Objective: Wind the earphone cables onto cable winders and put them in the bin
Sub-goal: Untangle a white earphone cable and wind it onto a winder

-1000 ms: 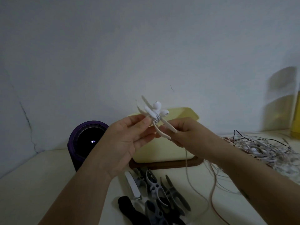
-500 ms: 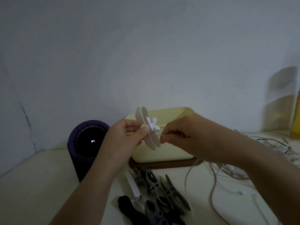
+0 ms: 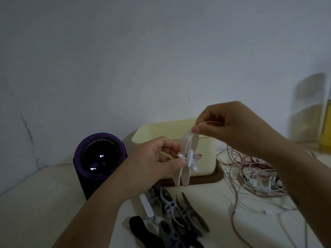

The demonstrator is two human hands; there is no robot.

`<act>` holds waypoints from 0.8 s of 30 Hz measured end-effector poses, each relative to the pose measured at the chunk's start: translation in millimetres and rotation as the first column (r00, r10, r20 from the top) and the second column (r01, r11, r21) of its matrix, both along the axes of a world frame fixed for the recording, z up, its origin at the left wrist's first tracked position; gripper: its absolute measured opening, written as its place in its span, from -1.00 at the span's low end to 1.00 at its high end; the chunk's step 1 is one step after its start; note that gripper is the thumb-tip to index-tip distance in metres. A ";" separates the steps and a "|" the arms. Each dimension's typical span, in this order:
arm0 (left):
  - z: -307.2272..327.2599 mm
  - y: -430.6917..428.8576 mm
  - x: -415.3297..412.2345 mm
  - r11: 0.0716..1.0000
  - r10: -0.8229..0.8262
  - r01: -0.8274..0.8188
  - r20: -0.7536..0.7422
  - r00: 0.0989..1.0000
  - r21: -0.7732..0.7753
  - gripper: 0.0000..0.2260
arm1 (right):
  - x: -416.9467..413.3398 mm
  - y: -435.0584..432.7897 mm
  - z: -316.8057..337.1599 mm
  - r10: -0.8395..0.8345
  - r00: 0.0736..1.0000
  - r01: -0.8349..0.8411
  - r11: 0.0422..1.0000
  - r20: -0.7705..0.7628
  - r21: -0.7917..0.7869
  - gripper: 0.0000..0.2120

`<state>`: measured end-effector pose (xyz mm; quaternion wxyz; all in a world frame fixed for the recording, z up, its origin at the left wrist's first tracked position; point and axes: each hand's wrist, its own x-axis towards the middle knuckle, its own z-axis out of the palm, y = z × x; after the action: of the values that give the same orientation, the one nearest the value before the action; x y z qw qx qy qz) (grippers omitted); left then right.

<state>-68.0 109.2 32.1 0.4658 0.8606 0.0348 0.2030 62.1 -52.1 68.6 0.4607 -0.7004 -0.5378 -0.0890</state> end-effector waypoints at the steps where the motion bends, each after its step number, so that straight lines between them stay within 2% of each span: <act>1: 0.9 -0.3 -0.9 1.000 -0.021 0.021 0.003 1.000 -0.014 -0.68 | 1.7 0.3 -0.5 0.028 0.999 -0.027 1.000 -0.033 0.009 -0.81; 4: 4.4 1.4 -4.1 0.997 -0.064 0.064 -0.002 0.998 -0.035 -0.70 | 4.8 0.5 -1.6 0.103 0.987 -0.101 0.995 -0.120 0.022 -0.68; 10: 10.9 -4.4 -8.3 0.969 -0.185 0.190 0.044 0.982 -0.159 -0.85 | 8.4 9.4 -12.1 0.210 0.929 -0.200 0.978 -0.306 0.063 -0.65; 13: 13.0 -6.6 -6.6 0.898 -0.166 0.209 0.141 0.976 -0.386 -0.63 | -0.6 22.0 -23.7 0.212 0.917 -0.220 0.975 -0.337 0.013 -0.67; 15: 15.8 -7.0 -5.2 0.819 -0.097 0.193 0.201 0.975 -0.540 -0.59 | -7.9 27.4 -28.8 0.215 0.926 -0.228 0.974 -0.310 -0.005 -0.75; 18: 16.6 -3.1 -4.4 0.718 0.023 0.156 0.247 0.969 -0.679 -0.69 | -14.3 30.3 -27.8 0.178 0.964 -0.197 0.977 -0.195 -0.080 -0.68; 21: 13.3 2.4 -2.0 0.680 0.126 0.086 0.232 0.964 -0.728 -0.78 | -19.7 24.7 -21.9 0.139 0.985 -0.156 0.972 -0.104 -0.178 -0.81; 24: 11.5 7.2 -1.7 0.670 0.177 0.038 0.209 0.962 -0.741 -0.80 | -20.1 21.4 -19.4 0.083 0.997 -0.082 0.967 -0.009 -0.240 -0.81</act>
<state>-69.6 116.4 43.6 0.7658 0.5614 0.0848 0.3020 42.1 -30.7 49.2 0.3754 -0.7280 -0.5736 -0.0043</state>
